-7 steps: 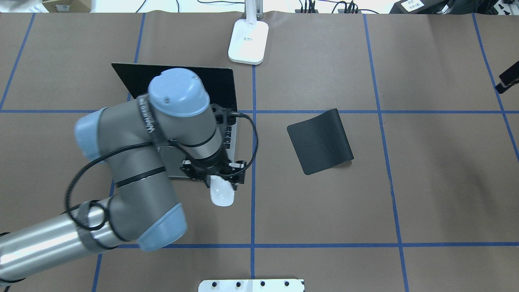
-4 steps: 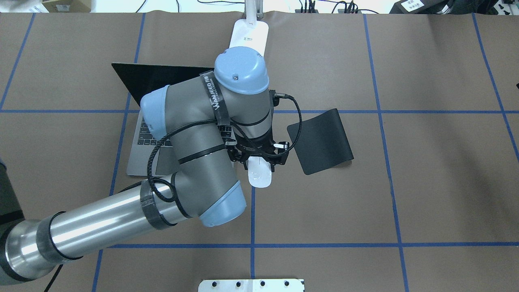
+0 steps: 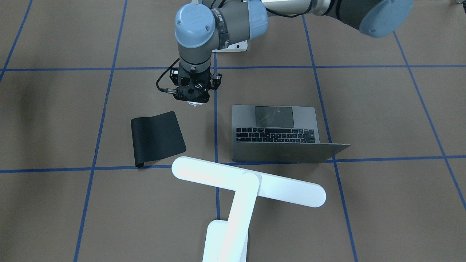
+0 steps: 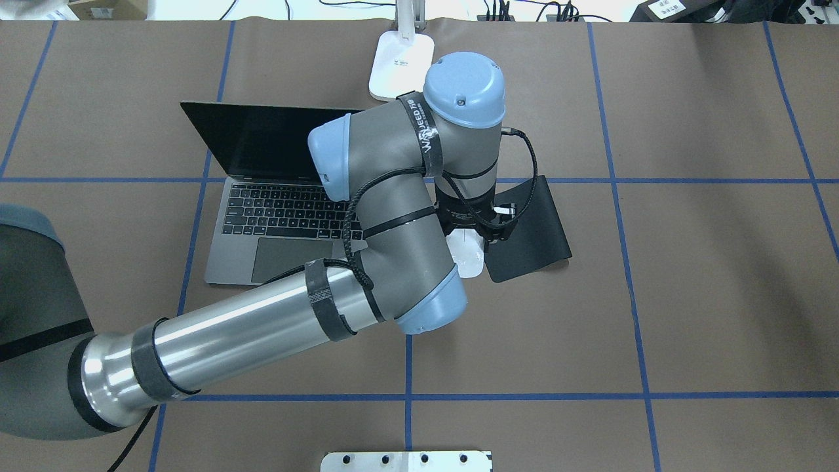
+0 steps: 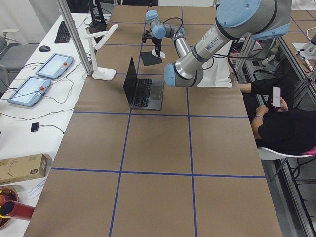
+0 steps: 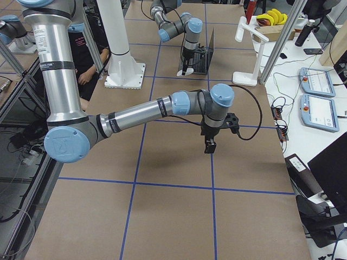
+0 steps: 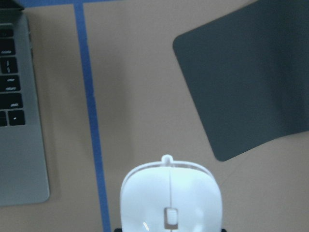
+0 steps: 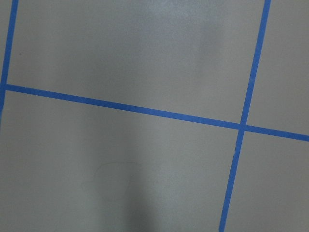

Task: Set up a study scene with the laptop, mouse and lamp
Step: 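Carry the white mouse with the left gripper toward the black mousepad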

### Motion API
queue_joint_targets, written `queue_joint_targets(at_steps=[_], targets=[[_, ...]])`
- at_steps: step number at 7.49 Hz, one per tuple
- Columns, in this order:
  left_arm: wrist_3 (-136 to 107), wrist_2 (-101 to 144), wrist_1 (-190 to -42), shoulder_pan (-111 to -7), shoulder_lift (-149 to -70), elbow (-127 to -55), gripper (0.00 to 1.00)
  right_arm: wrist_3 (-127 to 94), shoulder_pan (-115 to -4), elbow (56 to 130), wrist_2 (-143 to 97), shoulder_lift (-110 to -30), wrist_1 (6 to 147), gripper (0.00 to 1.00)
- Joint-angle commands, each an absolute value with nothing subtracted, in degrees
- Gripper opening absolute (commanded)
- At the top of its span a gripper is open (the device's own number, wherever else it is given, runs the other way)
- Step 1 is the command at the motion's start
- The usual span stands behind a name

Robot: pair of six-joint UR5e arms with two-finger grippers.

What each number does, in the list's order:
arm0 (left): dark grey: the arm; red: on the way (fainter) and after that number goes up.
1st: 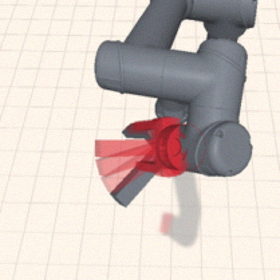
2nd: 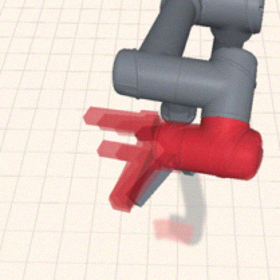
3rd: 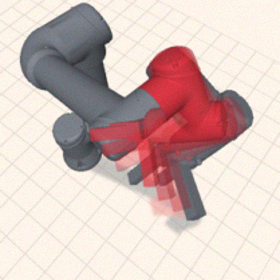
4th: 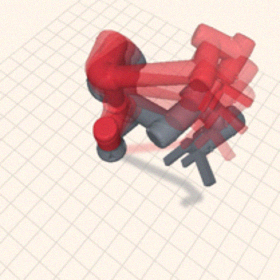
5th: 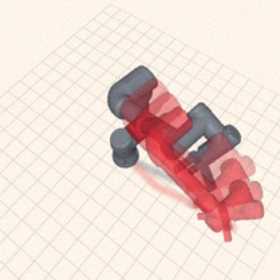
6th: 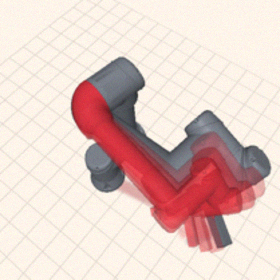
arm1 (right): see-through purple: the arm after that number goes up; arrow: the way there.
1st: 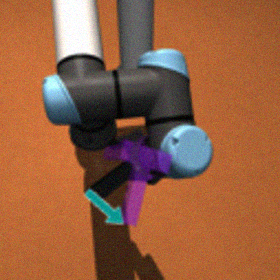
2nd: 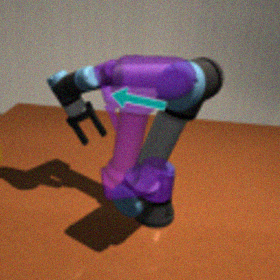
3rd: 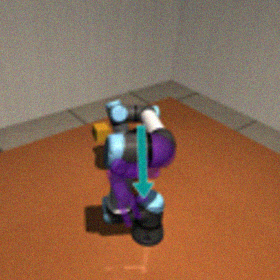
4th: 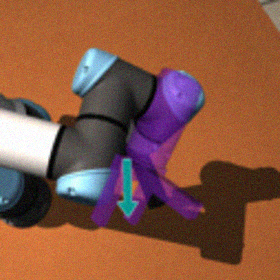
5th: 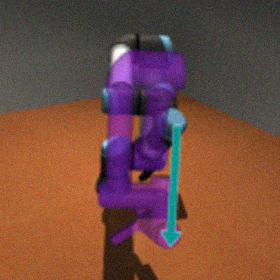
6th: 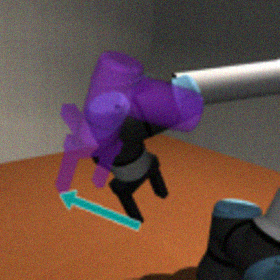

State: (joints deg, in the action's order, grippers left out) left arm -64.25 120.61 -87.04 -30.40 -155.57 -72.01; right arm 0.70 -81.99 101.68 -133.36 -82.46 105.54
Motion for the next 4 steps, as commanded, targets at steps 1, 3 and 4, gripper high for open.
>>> queue_joint_targets(at_steps=[1, 3, 4], targets=[[-65.7, 119.5, -92.5, -30.4, -159.3, -64.5, 0.66, 0.7, -82.3, 101.7, -133.4, -83.1, 105.6, 1.00], [-66.1, 118.2, -95.5, -30.4, -160.7, -61.7, 0.66, 0.6, -82.4, 101.7, -133.4, -83.2, 105.6, 1.00], [-67.5, 116.7, -99.4, -30.4, -160.8, -60.2, 0.66, 0.6, -82.4, 101.8, -133.4, -83.6, 105.6, 1.00]])
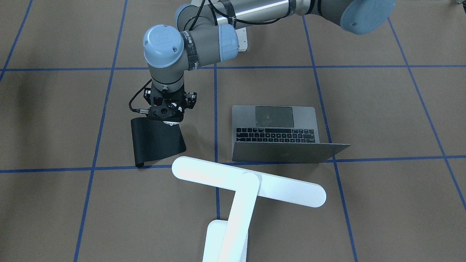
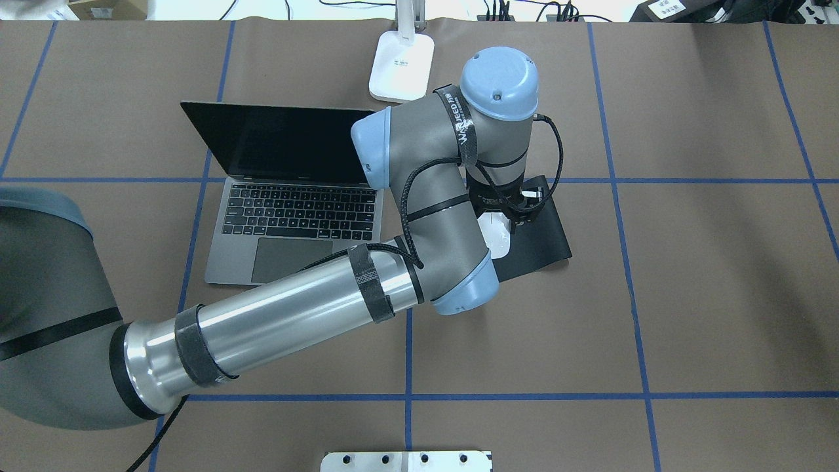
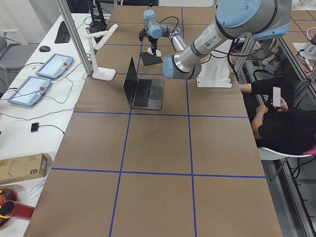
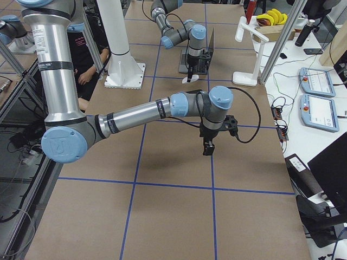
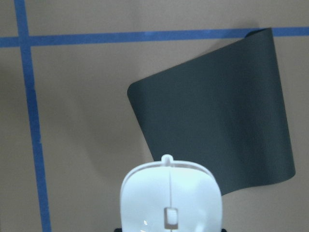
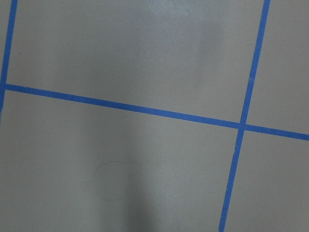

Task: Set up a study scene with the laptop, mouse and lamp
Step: 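Lower the mouse onto the mousepad and open the left gripper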

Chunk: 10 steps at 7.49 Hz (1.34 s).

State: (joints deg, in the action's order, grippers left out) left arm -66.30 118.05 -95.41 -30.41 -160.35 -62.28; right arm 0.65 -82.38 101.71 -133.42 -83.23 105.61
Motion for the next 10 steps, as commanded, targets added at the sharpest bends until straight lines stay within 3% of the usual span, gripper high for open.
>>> queue_joint_targets(at_steps=[1, 5, 7, 8, 9, 10], targets=[[-68.0, 115.9, -101.2, -30.4, -161.7, -58.4, 0.66, 0.6, -82.4, 102.1, -133.3, -83.7, 105.6, 1.00], [-68.0, 115.8, -105.7, -30.1, -165.8, -51.1, 0.67, -0.1, -82.5, 101.9, -133.3, -84.1, 105.7, 1.00], [-68.0, 113.2, -106.0, -29.2, -165.9, -51.0, 0.70, -0.1, -82.5, 101.8, -133.3, -83.9, 105.7, 1.00], [-68.0, 113.2, -106.0, -29.0, -165.9, -51.1, 0.77, -0.1, -82.5, 101.7, -133.3, -83.8, 105.7, 1.00], [-67.8, 113.1, -106.0, -28.8, -166.0, -51.4, 0.91, -0.2, -82.5, 101.9, -133.3, -83.5, 105.7, 1.00], [-67.4, 113.1, -105.8, -28.7, -165.9, -51.6, 0.92, -0.3, -82.5, 102.0, -133.3, -83.3, 105.7, 1.00]])
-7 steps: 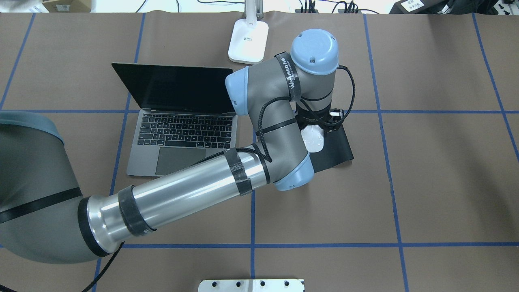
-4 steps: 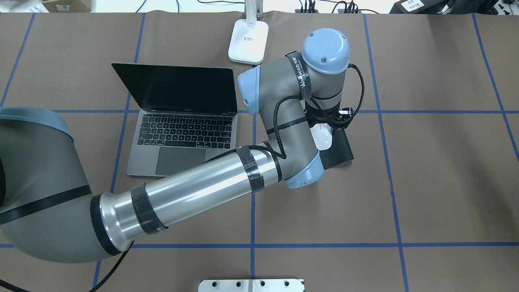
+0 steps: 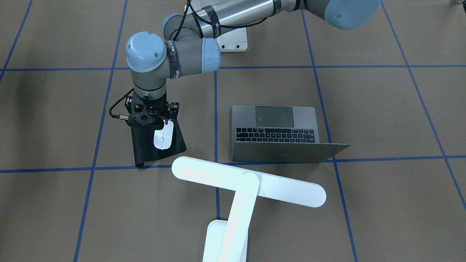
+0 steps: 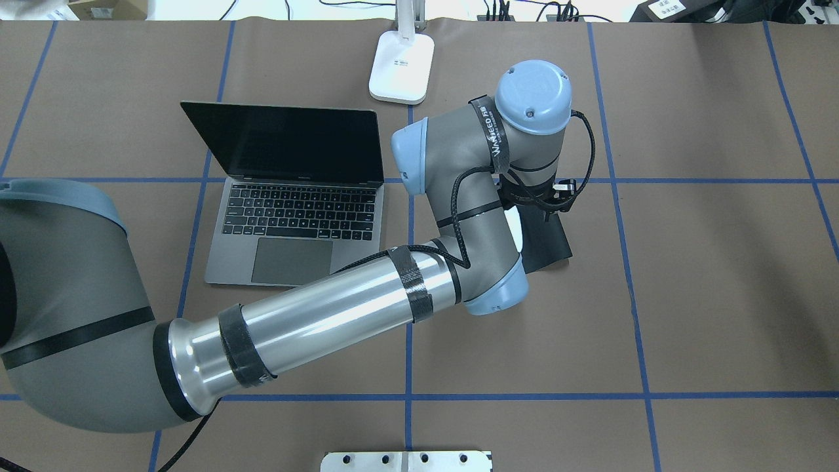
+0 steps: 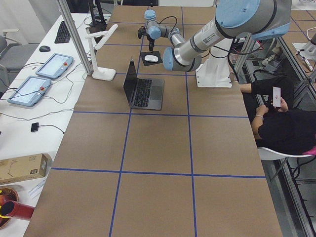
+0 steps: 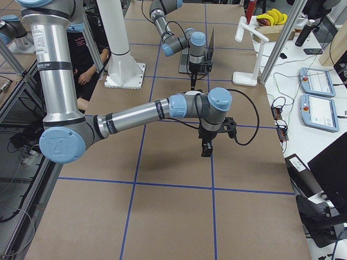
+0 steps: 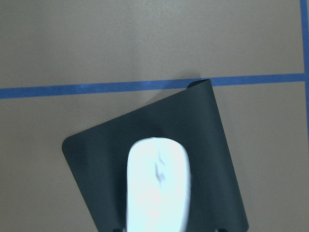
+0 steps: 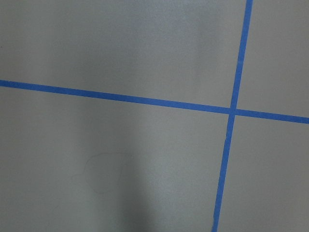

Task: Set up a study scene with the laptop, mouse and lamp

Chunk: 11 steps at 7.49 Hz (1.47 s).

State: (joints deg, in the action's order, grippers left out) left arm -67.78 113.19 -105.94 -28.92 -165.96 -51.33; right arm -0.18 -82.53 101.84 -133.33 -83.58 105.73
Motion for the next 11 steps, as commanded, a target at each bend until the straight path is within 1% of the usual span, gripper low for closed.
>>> queue_joint_targets(at_steps=[1, 2, 3, 4, 5, 6, 7, 8, 9, 10, 11], targets=[[-67.2, 113.3, -105.0, -28.8, -165.6, -53.5, 0.92, -0.4, -82.4, 102.0, -133.2, -82.7, 105.7, 1.00], [-66.9, 113.4, -100.2, -29.0, -165.4, -56.8, 0.95, -0.5, -82.4, 102.7, -133.1, -82.4, 105.6, 1.00], [-64.2, 113.5, -93.0, -29.3, -163.4, -63.6, 0.97, -2.4, -82.4, 103.3, -132.6, -81.7, 105.2, 1.00], [-61.0, 113.4, -88.2, -30.2, -155.7, -75.4, 0.97, -5.1, -82.4, 103.5, -132.5, -80.4, 104.9, 1.00], [-58.0, 113.7, -86.8, -32.4, -145.9, -87.9, 0.98, -5.0, -82.5, 103.4, -132.9, -81.2, 104.9, 1.00], [-52.5, 116.1, -82.0, -35.3, -139.2, -96.5, 0.98, -5.0, -82.6, 103.3, -132.5, -83.0, 104.9, 1.00], [-47.6, 118.0, -77.3, -38.2, -135.3, -102.6, 0.98, -4.7, -82.6, 103.3, -132.4, -83.5, 104.9, 1.00], [-42.7, 118.2, -76.0, -41.0, -130.6, -107.4, 0.98, -4.7, -82.6, 102.9, -132.4, -83.6, 104.9, 1.00], [-37.0, 120.6, -76.0, -45.6, -126.2, -109.1, 0.98, -4.6, -83.4, 102.7, -132.5, -84.5, 104.9, 1.00], [-28.8, 124.8, -76.1, -51.7, -121.5, -109.2, 0.99, -4.4, -84.2, 102.8, -132.6, -85.6, 104.9, 1.00], [-18.0, 127.0, -76.6, -58.3, -114.9, -109.0, 0.99, -4.7, -84.3, 103.1, -132.8, -86.2, 104.9, 1.00]])
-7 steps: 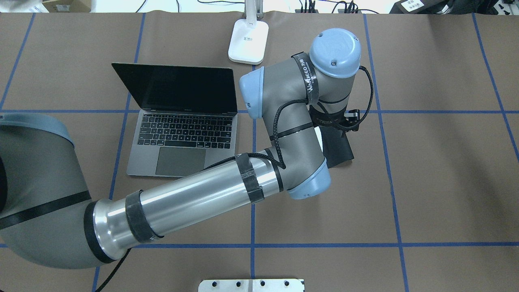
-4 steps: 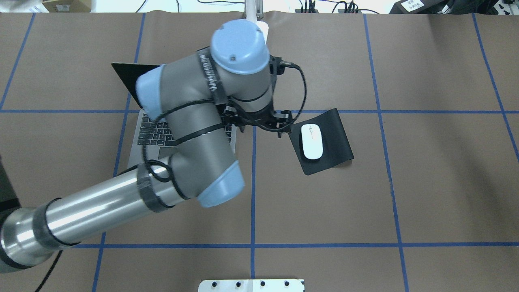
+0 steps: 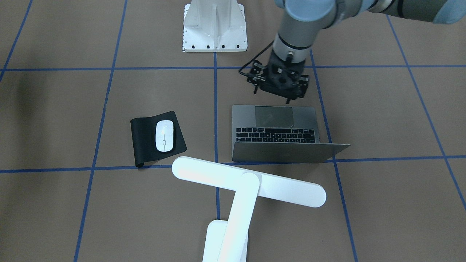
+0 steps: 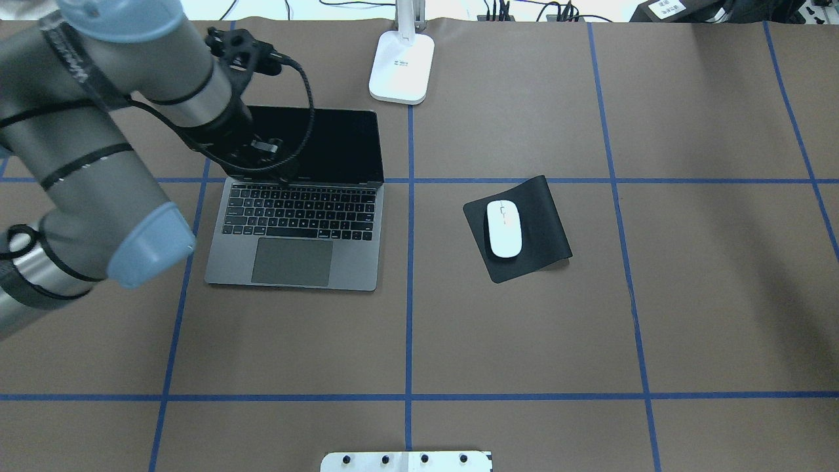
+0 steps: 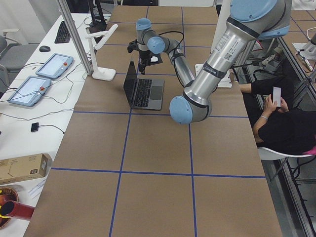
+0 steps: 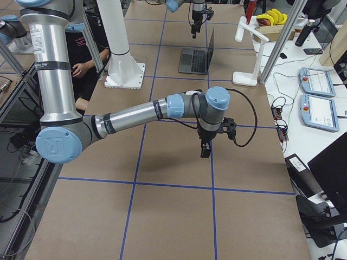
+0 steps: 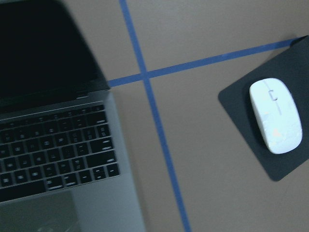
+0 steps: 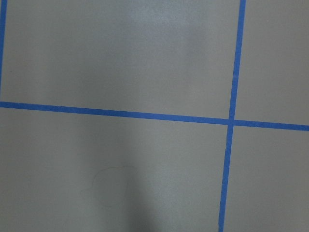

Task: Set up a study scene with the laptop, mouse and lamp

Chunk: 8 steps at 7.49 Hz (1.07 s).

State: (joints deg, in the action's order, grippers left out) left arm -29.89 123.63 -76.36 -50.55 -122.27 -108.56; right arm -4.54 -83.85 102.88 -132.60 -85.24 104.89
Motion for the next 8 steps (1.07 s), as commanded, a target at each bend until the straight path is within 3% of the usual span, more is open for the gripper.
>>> queue_joint_targets(at_steps=[1, 5, 8], targets=[[-7.5, 127.5, -76.8, -65.6, -109.7, -107.2, 1.00, -4.9, -84.3, 103.2, -132.8, -86.8, 104.9, 1.00], [14.4, 137.7, -84.9, -85.4, -100.3, -86.6, 1.00, -5.0, -84.2, 103.4, -132.5, -87.4, 102.7, 1.00], [14.5, 137.8, -91.4, -88.3, -92.7, -86.1, 1.00, -4.9, -84.3, 103.3, -132.6, -94.6, 96.7, 1.00]])
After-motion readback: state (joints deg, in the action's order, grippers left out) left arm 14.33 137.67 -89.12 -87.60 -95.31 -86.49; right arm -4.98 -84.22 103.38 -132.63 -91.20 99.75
